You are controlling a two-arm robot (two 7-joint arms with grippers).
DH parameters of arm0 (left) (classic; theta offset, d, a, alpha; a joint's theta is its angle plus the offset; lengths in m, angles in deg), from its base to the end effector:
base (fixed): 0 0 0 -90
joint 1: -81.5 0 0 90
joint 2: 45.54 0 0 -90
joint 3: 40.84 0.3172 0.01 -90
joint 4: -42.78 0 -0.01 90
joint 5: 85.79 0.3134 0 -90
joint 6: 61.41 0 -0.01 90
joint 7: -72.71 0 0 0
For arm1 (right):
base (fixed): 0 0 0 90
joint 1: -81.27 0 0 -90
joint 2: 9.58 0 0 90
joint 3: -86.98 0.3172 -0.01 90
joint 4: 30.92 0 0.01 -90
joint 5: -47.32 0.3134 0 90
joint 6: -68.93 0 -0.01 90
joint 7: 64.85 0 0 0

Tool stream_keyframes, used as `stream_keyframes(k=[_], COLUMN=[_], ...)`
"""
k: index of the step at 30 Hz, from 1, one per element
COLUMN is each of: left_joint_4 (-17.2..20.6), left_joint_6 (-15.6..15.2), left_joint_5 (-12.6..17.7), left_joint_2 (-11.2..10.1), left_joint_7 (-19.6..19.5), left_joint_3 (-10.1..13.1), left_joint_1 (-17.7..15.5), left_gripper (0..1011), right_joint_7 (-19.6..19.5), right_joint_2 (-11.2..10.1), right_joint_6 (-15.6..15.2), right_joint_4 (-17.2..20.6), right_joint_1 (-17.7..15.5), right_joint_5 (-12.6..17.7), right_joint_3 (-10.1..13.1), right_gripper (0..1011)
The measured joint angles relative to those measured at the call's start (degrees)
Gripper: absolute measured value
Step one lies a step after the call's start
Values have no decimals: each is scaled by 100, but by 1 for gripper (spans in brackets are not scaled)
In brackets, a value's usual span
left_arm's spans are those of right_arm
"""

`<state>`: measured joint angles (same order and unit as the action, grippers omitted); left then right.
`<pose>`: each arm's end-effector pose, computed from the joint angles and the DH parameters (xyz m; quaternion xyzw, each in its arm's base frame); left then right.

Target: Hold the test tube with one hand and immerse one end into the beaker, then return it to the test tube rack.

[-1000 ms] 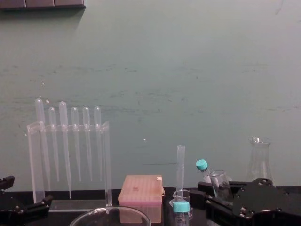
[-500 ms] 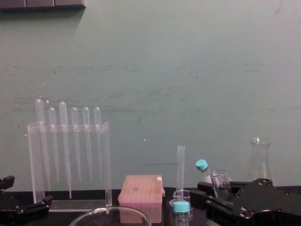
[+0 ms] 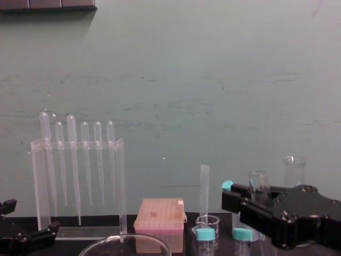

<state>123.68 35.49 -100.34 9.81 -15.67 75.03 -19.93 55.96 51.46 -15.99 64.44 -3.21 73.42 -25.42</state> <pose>0.3668 0.0969 -0.3251 0.1416 -0.1324 0.5799 0.7913 0.3372 -0.0328 -0.2893 0.0066 -0.0442 -0.3161 0.9477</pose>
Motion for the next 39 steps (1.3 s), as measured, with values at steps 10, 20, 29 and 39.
stream_keyframes(k=[10,20,29,39], left_joint_4=[0,0,0,0], left_joint_6=[0,0,0,0], left_joint_5=[0,0,0,0], left_joint_2=[0,0,0,0], left_joint_7=[0,0,0,0], left_joint_3=[0,0,0,0], left_joint_1=[0,0,0,0], left_gripper=[1000,1000,1000,1000], right_joint_7=[32,104,269,263], right_joint_2=[-47,-49,94,179], right_joint_6=[120,404,635,527], right_joint_4=[292,425,149,14], right_joint_1=[-28,62,250,366], right_joint_5=[231,349,418,493], right_joint_3=[124,222,145,66], right_gripper=[190,190,190,190])
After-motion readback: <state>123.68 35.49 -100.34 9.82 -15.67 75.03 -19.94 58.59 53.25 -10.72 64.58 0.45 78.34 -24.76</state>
